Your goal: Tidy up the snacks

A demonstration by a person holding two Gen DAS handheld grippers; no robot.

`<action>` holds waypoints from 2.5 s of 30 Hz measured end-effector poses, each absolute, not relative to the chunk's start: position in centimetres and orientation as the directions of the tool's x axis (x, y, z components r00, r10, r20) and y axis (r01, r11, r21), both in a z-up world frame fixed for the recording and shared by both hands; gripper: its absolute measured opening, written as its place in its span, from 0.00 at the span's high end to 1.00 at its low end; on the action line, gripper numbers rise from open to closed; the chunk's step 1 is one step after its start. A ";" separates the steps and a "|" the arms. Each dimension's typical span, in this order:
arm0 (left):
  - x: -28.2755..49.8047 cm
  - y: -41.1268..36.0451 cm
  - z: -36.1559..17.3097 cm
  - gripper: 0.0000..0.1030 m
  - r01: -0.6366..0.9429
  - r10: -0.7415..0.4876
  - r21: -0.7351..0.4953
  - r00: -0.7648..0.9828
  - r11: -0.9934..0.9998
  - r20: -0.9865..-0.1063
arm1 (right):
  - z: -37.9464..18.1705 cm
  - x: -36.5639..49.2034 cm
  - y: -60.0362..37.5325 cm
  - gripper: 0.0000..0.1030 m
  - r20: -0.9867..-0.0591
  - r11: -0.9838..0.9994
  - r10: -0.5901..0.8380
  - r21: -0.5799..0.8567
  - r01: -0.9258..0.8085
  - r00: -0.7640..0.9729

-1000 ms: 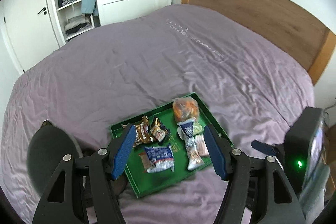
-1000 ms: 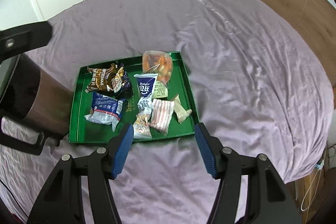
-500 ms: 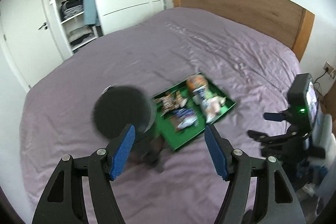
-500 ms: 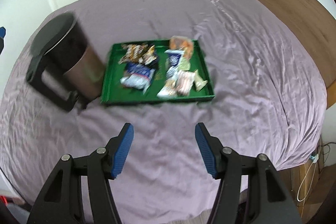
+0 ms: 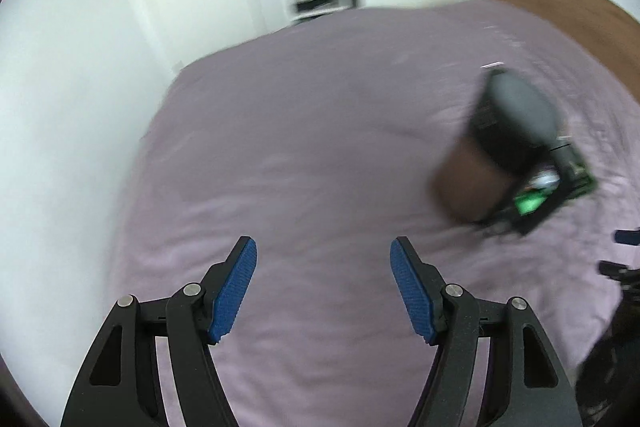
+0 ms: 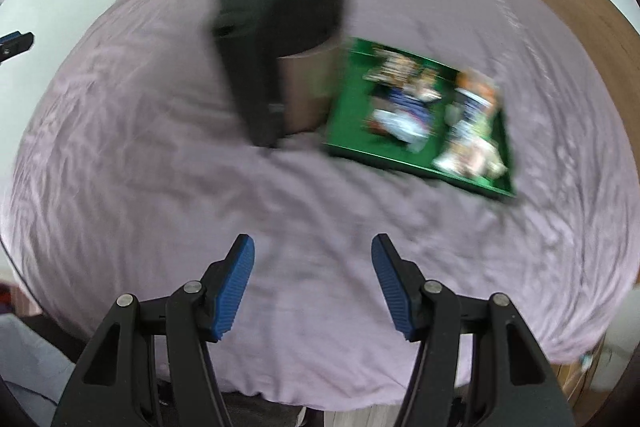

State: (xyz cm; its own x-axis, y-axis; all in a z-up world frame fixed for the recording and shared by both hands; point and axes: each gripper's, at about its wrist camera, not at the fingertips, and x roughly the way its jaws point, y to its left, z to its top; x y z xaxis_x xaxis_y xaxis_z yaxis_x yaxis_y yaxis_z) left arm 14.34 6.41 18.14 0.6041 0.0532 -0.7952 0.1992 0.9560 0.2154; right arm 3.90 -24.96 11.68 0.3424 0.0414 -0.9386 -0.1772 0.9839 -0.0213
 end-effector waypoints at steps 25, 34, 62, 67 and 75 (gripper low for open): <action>16.8 26.6 3.8 0.38 -0.150 0.280 0.238 0.422 0.960 -0.863 | 2.7 15.8 -4.9 0.00 -0.944 0.957 0.157 0.073 -0.281 0.289; 21.4 25.6 -0.7 0.38 -0.100 0.228 0.205 0.458 0.974 -0.860 | -1.7 17.6 -7.0 0.00 -0.917 0.996 0.071 0.042 -0.081 0.393; 22.0 28.8 -7.0 0.01 -0.116 0.181 0.140 0.534 0.983 -0.826 | -7.2 14.5 -11.4 0.00 -0.837 0.995 0.091 0.103 -0.007 0.539; 21.9 28.2 -7.1 0.01 -0.126 0.189 0.143 0.535 0.982 -0.824 | -7.1 14.4 -11.3 0.00 -0.837 0.995 0.087 0.100 -0.006 0.540; 21.7 29.1 -7.1 0.01 -0.128 0.155 0.101 0.547 0.987 -0.822 | -7.1 15.2 -10.8 0.00 -0.834 0.994 0.091 0.105 -0.006 0.545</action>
State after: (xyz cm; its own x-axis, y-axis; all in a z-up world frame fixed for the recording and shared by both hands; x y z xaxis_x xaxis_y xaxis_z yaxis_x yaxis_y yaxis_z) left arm 21.71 29.06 -7.12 0.5475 0.1552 -0.8223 -0.1281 0.9866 0.1009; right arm 15.17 -10.81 -7.09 0.5445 0.0915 -0.8337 -0.0062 0.9944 0.1051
